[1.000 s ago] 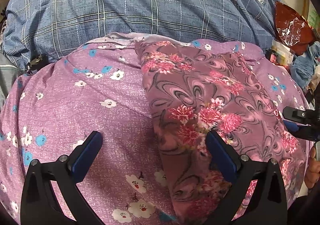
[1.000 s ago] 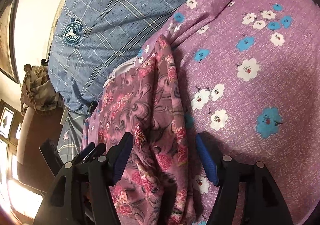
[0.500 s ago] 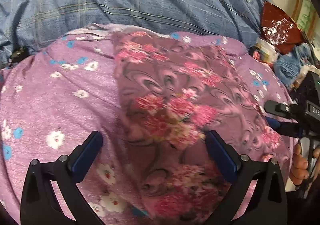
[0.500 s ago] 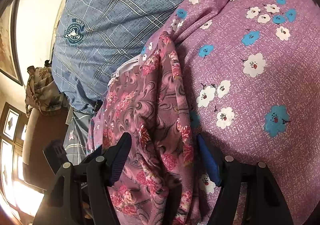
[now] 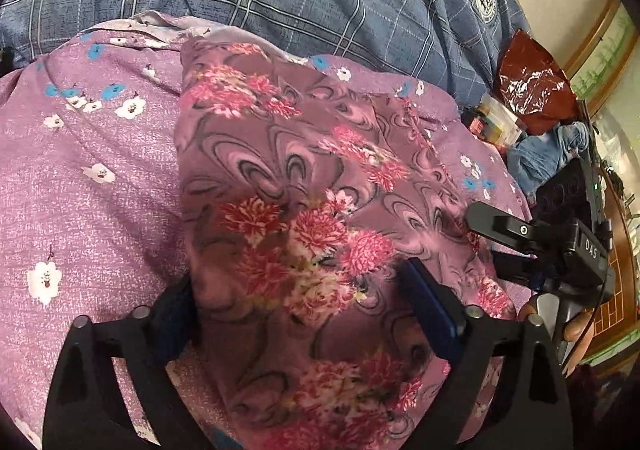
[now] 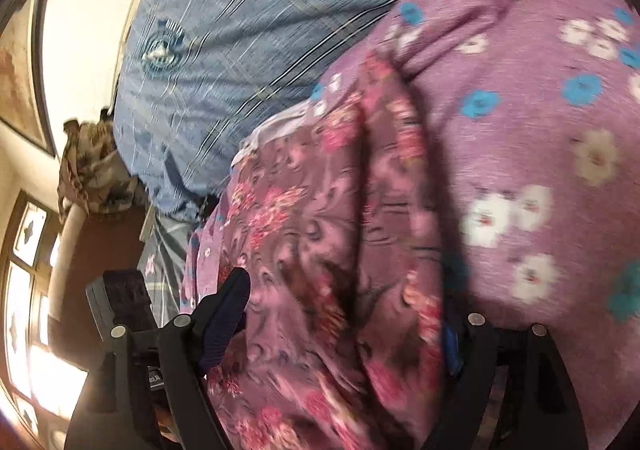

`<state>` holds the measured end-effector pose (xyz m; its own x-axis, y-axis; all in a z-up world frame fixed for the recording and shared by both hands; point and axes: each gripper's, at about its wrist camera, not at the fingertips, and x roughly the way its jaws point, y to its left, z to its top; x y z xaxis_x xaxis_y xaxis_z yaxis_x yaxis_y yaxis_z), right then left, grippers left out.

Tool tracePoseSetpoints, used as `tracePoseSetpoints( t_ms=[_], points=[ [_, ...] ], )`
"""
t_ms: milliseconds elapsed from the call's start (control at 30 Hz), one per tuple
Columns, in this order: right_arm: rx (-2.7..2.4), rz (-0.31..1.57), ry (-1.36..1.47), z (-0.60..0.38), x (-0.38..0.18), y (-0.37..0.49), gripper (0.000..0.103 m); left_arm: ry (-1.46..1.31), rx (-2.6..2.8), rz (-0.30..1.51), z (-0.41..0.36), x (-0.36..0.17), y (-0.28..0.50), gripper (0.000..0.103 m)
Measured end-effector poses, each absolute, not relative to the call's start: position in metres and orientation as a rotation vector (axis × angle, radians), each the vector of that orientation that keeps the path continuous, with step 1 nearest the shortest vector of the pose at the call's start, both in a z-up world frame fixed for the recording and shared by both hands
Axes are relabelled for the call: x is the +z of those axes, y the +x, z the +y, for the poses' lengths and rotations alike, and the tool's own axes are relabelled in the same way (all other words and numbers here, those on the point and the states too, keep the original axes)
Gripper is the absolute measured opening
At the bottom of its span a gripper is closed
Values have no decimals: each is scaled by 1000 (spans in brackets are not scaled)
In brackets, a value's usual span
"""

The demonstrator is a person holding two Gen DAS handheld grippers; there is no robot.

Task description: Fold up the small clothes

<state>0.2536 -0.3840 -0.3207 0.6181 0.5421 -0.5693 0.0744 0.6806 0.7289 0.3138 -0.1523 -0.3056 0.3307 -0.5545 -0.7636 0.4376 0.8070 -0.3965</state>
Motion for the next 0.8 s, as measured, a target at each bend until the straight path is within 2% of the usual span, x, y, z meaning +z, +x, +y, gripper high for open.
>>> tracePoseSetpoints(
  t_ms=[67,100,133,167,200,267,300,367,533,800],
  points=[
    [278,890,741,-375,-319,257,80,-99,-650,1041,-155,-304,313,83],
    [254,895,695,-369,-317,257,71,-97,-650,1036,-155,-303,313,80],
    [224,899,650,-365,-315,257,65,-94,-651,1031,-154,-302,313,72],
    [197,902,617,-363,-315,257,54,-86,-649,1023,-152,-301,313,64],
    [191,898,617,-364,-314,256,49,-84,-648,1017,-152,-300,313,60],
    [185,866,625,-366,-310,251,40,-86,-647,1003,-148,-298,313,45],
    [182,856,613,-364,-308,249,38,-87,-646,996,-147,-297,313,42],
    [165,836,575,-358,-302,246,36,-93,-644,978,-143,-294,312,31],
    [143,776,490,-342,-281,235,33,-114,-643,949,-137,-288,310,22],
    [140,696,409,-322,-248,214,33,-120,-657,885,-126,-264,296,21]
  ],
)
